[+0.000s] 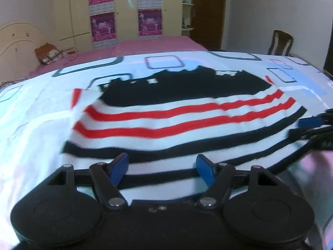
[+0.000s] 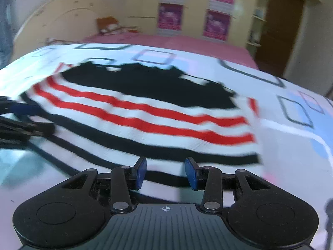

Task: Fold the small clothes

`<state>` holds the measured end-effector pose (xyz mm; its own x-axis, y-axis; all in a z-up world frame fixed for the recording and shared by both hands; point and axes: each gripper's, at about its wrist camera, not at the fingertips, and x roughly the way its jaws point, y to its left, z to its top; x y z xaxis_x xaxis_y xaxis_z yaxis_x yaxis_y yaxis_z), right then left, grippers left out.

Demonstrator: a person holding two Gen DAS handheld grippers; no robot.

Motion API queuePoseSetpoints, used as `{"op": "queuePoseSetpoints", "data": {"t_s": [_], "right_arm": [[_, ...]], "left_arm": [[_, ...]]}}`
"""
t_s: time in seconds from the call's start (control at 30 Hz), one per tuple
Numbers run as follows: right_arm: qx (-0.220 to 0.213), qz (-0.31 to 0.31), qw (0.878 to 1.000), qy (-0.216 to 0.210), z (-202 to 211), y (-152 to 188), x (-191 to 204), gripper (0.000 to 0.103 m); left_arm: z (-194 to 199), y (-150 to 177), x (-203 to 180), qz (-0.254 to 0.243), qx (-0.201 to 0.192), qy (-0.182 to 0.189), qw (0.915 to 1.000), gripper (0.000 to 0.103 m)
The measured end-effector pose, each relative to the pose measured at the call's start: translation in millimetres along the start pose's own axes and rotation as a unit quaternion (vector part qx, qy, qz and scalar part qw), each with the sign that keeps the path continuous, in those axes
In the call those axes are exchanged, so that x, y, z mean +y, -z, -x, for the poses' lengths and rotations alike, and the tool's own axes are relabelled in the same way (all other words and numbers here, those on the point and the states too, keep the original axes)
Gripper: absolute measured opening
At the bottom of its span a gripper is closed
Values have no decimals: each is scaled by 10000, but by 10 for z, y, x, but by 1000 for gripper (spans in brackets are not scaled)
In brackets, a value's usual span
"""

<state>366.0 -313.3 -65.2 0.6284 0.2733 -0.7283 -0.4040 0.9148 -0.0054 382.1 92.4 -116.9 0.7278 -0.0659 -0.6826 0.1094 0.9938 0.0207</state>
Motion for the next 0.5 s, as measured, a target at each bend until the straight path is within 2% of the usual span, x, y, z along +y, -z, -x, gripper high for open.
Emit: {"op": "queuePoseSetpoints", "data": {"t_s": [0.2,0.33,0.43,0.5], "right_arm": [[235,-185,9983,507,107,189,-435,41],[263,-173,9978,591,193,195,-406,41],[-70,-339,9994,92,355,109,-179,41],[-50,-84,9998,-163,311,103,102,41]], "left_arm": [[93,172,339,252,67,-400,9989,71],[199,185,383,493,-73,-351,9981,71],[284,141,103,372,-270,62,9989,73],[265,112,-117,242,-280,217,9991,74]]}}
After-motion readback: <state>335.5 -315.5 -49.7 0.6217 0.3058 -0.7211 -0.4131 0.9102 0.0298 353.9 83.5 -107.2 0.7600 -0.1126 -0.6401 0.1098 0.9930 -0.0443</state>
